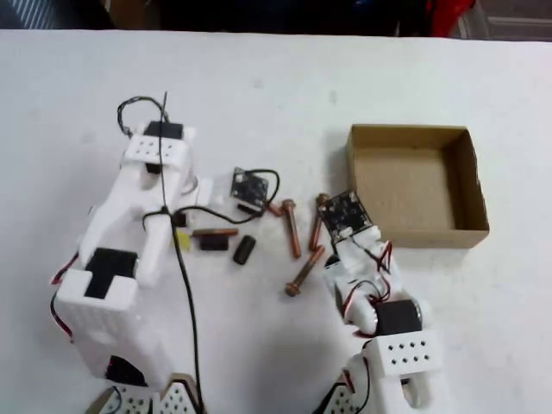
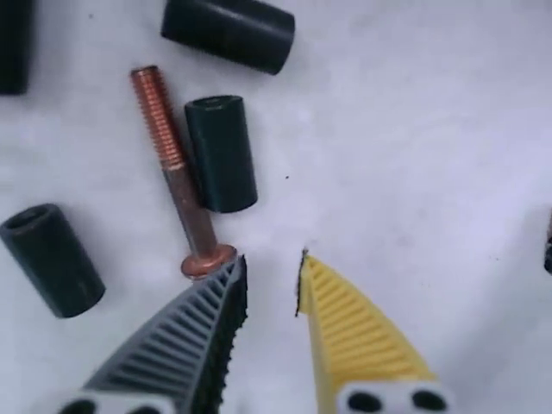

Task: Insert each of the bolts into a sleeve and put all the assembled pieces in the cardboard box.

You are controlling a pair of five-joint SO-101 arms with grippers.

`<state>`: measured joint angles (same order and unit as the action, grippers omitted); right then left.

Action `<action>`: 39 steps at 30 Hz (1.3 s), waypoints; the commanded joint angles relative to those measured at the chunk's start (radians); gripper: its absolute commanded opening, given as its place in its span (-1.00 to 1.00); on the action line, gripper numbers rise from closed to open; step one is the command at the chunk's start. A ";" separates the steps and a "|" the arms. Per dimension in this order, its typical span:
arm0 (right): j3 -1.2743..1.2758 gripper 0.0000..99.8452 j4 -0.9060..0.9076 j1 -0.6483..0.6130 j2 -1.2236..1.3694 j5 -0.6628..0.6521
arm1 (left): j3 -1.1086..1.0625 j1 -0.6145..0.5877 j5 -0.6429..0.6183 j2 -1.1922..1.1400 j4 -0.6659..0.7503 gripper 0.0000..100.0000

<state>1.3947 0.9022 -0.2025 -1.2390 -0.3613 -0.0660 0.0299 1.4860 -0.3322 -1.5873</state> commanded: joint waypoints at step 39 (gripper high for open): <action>-0.011 -0.97 -0.024 -0.002 -0.016 0.005 | 0.206 0.004 -0.077 -0.053 0.063 -0.74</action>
<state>1.3947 0.9022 -0.2025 -1.2390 -0.3613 0.0721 0.0299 1.4170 -0.4381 -1.5060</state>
